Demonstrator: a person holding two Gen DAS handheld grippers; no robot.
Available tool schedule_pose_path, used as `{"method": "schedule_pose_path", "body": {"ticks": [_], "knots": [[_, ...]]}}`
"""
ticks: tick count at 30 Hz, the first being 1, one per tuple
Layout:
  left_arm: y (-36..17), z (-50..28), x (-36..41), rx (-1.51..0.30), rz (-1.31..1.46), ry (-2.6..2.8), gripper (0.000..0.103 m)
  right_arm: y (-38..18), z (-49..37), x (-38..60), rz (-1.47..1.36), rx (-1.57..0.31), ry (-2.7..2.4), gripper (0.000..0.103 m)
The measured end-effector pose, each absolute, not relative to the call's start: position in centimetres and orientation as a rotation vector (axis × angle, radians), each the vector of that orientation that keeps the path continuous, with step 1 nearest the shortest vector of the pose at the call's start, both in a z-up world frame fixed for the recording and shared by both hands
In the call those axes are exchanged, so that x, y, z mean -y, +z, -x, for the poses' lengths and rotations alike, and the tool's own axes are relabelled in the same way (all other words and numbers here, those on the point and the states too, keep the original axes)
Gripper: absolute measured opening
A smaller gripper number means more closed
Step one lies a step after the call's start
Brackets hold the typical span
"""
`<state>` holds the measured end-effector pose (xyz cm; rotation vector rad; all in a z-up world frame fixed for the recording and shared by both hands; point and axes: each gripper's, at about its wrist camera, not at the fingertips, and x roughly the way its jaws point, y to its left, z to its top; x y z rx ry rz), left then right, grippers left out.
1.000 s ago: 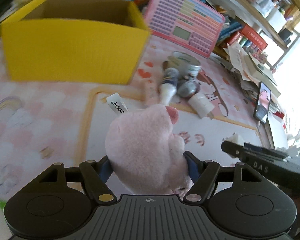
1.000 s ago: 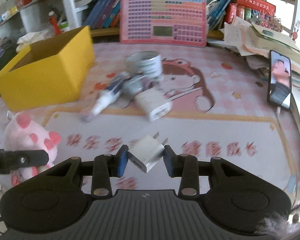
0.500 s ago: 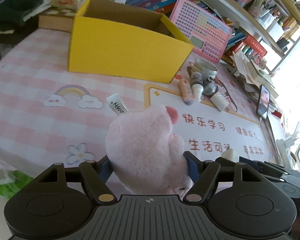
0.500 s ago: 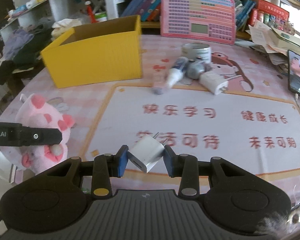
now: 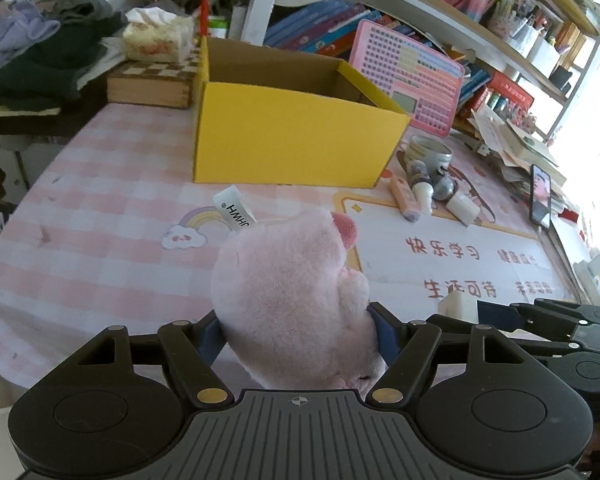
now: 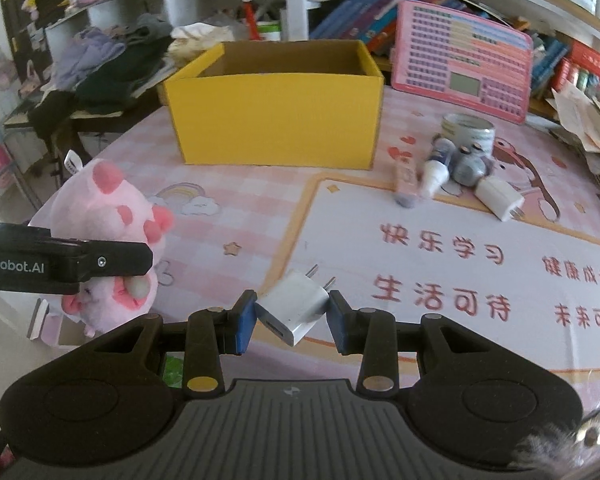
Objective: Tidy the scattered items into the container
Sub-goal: 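Carry the pink plush pig with the left tool over the yellow box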
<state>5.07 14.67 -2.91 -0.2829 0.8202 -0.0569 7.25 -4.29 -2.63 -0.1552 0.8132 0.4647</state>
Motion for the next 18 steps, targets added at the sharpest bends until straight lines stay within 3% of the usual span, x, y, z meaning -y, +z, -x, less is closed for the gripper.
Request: {"method": "schedule_pose_path", "body": {"ticks": [18], "knots": [[-3.0, -5.7, -16.7, -0.797, 0.318, 0.006, 0.074, -2.2, -9.0, 1.1, 0.221, -0.794, 0.546, 0.036]]}}
